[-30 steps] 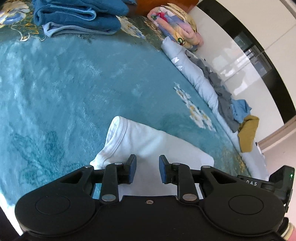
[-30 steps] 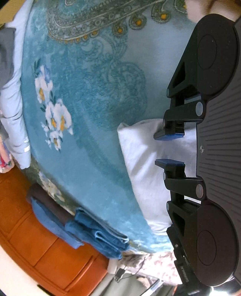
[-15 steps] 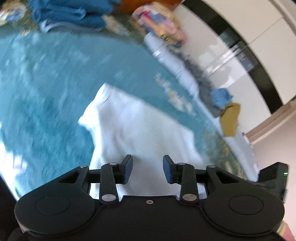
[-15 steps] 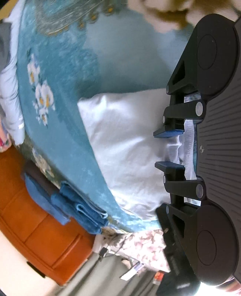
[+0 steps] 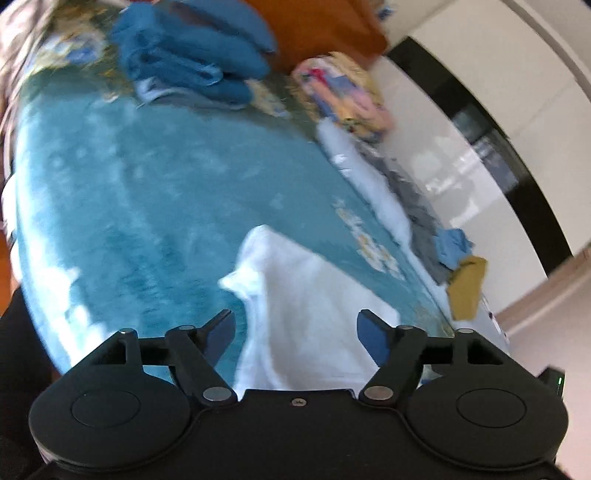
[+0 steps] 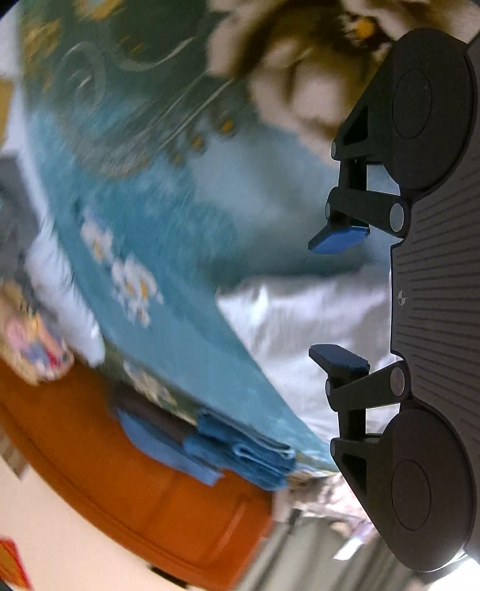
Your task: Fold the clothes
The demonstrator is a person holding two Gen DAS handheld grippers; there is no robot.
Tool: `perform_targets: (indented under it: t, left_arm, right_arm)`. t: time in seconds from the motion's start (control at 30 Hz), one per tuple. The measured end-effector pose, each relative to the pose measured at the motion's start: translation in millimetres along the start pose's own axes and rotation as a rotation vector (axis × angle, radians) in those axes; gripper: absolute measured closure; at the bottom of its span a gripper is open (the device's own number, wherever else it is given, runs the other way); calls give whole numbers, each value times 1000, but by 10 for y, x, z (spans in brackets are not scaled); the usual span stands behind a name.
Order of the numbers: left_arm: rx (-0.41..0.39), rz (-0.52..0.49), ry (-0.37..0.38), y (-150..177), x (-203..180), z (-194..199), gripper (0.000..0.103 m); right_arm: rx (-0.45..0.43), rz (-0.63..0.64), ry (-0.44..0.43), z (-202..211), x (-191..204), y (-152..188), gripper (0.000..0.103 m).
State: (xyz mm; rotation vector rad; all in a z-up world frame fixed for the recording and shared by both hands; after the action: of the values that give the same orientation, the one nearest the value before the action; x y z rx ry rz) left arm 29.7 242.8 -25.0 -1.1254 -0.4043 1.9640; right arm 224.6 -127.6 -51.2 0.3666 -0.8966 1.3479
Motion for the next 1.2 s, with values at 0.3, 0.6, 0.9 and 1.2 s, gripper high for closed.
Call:
perform_targets:
  t: [0.3, 0.6, 0.9, 1.2]
  left_arm:
    - [58, 51, 26, 39, 191, -273, 27]
    - [105, 115, 193, 11, 196, -586, 32]
    - [163, 103, 253, -53, 229, -777, 71]
    - [178, 118, 247, 2, 513, -656, 88]
  right_arm:
    - [47, -72, -74, -252, -219, -71, 48]
    - [126, -19, -131, -477, -116, -172, 56]
    - [192, 8, -129, -691, -9, -209, 82]
    - [168, 25, -39, -707, 155, -152, 90]
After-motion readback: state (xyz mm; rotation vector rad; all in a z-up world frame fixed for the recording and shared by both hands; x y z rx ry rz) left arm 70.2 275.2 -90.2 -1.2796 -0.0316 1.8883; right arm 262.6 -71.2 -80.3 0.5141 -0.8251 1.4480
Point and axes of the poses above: each gripper's, at about its wrist camera, not at the fingertips, and z roughly against the way its jaws point, x to its left, y to its underside, the point moved 2 cm from there along -z, roughly the way its jaws point, and after that the axes turned 9 degrees about -z, right-handed, at the moved point
